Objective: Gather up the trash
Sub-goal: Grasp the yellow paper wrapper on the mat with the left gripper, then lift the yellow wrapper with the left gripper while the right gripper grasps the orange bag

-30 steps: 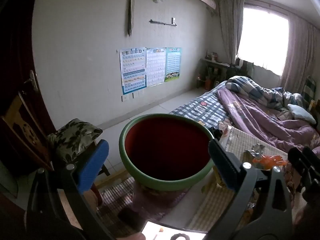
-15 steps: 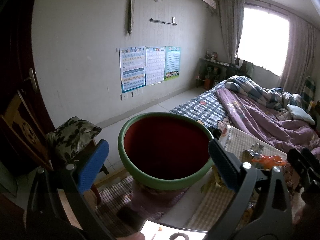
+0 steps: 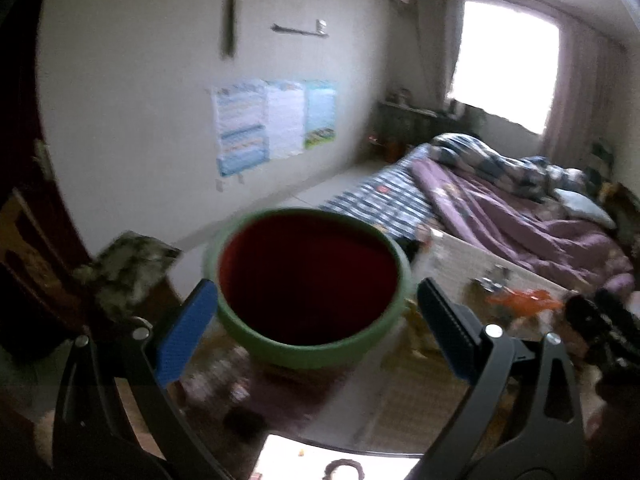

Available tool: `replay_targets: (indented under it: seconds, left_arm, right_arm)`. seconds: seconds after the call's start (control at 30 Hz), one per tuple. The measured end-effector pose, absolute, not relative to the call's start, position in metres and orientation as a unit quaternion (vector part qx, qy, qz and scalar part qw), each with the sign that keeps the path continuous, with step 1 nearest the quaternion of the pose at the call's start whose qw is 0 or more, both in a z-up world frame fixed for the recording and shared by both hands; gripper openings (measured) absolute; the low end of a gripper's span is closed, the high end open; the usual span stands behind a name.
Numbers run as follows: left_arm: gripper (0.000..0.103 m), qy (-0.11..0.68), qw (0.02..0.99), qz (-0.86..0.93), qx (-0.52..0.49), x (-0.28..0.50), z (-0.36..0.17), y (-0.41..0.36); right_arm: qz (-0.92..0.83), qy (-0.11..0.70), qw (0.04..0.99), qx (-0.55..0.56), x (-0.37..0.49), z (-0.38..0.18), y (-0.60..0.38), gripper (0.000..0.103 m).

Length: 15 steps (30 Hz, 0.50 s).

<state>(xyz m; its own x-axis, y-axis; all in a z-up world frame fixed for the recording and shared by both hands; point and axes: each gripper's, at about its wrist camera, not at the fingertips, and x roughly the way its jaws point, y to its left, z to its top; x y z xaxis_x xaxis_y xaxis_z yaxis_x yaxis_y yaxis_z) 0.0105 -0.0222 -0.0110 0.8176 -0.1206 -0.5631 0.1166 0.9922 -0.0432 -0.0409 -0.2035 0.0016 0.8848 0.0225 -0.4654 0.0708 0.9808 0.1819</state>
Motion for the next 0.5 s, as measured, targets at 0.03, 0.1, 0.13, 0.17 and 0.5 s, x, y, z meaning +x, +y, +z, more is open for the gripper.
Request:
replay_targets:
  seconds: [0.03,0.1,0.13,0.17,0.5]
  left_arm:
    - [0.098,0.296,0.952,-0.078,-0.01,0.013,-0.015,-0.027]
    - [0.097,0.33,0.937,-0.113,-0.003,0.025,-0.029,-0.043]
    - [0.097,0.352,0.925,-0.14,-0.03,0.029,-0.034,-0.049]
    - [0.097,0.373,0.914,-0.158,-0.027,0.036,-0.043,-0.059]
    - [0.086,0.488,0.848,-0.207,-0.003,0.086,-0.111,-0.126]
  right_arm:
    - [-0.018,0.244,0.965,0.097,-0.042,-0.001,-0.208,0.096]
    - [-0.034,0.255,0.961,0.098,-0.044,-0.008,-0.217,0.096]
    - [-0.041,0.261,0.959,0.099,-0.045,-0.011,-0.222,0.096]
    - [-0.048,0.266,0.958,0.1,-0.046,-0.014,-0.227,0.096]
    - [-0.096,0.28,0.949,0.11,-0.056,-0.032,-0.259,0.096]
